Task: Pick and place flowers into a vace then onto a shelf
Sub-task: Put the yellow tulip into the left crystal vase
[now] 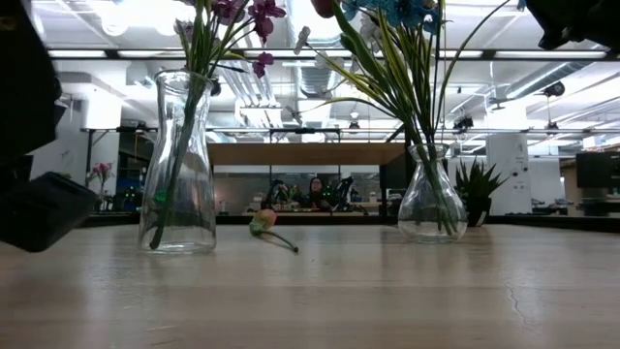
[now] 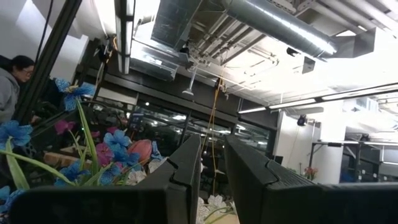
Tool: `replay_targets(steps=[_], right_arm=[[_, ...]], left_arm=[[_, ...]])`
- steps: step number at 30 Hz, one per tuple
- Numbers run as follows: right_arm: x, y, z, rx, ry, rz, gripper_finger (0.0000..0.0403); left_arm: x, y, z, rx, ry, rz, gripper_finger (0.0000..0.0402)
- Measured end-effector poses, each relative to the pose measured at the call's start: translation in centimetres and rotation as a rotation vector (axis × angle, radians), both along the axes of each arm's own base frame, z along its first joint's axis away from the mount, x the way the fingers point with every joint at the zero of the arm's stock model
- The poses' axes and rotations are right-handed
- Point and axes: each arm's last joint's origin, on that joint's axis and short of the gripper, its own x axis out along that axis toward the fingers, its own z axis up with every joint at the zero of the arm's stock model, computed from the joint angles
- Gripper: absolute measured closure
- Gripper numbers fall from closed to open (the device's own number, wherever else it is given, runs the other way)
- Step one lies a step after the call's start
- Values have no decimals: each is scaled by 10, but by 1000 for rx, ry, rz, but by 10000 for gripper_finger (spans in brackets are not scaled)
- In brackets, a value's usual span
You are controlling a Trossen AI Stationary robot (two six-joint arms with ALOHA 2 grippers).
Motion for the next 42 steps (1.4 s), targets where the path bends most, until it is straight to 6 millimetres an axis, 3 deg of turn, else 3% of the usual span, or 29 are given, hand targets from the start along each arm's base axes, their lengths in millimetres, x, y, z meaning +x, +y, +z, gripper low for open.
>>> replay_targets(steps=[13, 18, 27, 34, 42], right_arm=[[0, 0, 0, 0, 0, 0, 339], [0, 0, 0, 0, 0, 1, 339], [0, 0, -1, -3, 9, 1, 339], [0, 0, -1, 30, 3, 20, 339], [0, 0, -1, 32, 2, 22, 339]], left_arm=[[-5, -8, 2, -157, 89, -270, 396], [-2, -7, 11, -157, 42, -287, 400], [-14, -11, 60, -104, -136, -383, 401], [-37, -16, 107, 46, -435, -494, 401], [-55, -7, 154, 184, -713, -687, 401]])
